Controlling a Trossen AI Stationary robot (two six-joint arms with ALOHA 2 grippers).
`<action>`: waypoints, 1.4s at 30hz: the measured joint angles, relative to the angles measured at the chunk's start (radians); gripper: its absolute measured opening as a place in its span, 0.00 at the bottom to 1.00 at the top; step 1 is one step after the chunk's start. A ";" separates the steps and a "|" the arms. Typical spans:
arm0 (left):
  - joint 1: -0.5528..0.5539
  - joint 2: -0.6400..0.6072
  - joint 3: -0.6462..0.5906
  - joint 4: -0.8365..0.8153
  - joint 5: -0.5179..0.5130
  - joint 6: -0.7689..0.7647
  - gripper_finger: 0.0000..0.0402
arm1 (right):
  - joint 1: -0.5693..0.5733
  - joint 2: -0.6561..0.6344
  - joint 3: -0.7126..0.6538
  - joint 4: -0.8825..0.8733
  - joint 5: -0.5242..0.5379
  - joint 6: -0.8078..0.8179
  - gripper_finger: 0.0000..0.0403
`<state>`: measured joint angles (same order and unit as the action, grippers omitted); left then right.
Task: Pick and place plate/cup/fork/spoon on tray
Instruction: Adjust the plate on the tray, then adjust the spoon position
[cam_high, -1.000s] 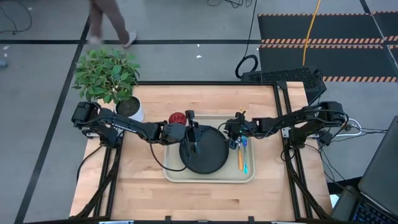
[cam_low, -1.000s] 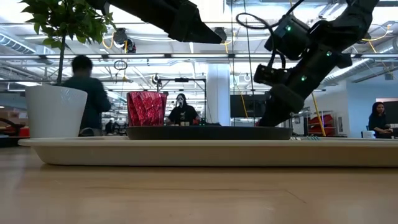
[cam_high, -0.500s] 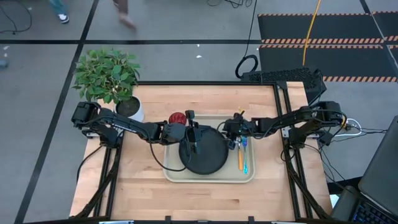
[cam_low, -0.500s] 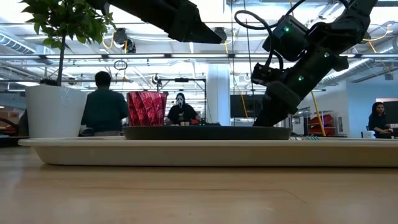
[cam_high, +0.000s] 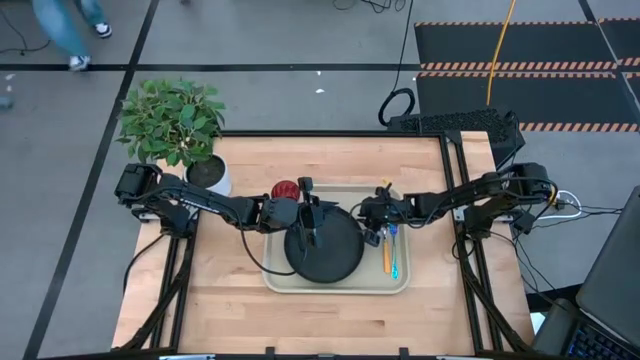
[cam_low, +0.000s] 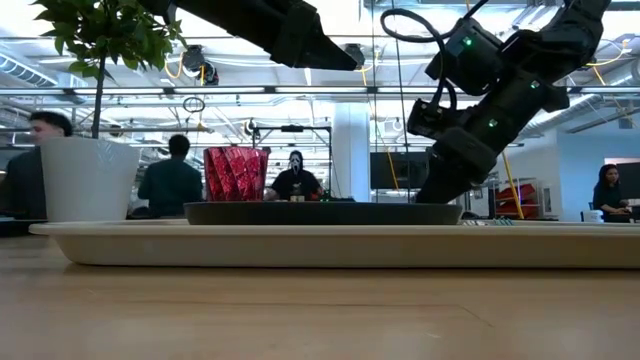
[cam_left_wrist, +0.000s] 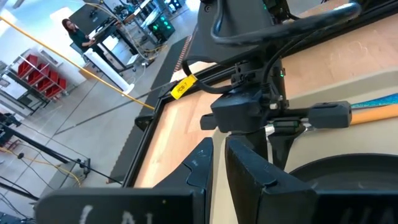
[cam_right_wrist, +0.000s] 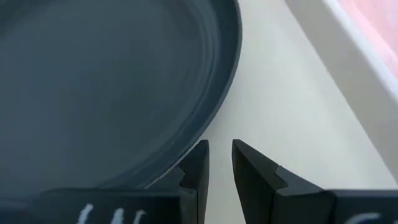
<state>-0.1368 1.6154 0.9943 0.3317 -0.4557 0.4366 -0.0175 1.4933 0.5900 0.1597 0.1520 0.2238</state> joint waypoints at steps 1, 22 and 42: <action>0.000 0.000 0.000 0.000 0.000 0.000 0.12 | 0.002 0.000 0.000 -0.008 0.000 0.000 0.16; 0.000 0.000 0.000 -0.015 0.000 0.002 0.12 | 0.039 -0.006 0.000 -0.039 -0.024 -0.001 0.16; 0.000 0.000 0.000 -0.028 0.000 -0.002 0.12 | 0.098 -0.250 0.002 -0.507 -0.032 0.241 0.16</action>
<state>-0.1370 1.6154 0.9947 0.3036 -0.4553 0.4351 0.0806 1.2430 0.5919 -0.3468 0.1202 0.4650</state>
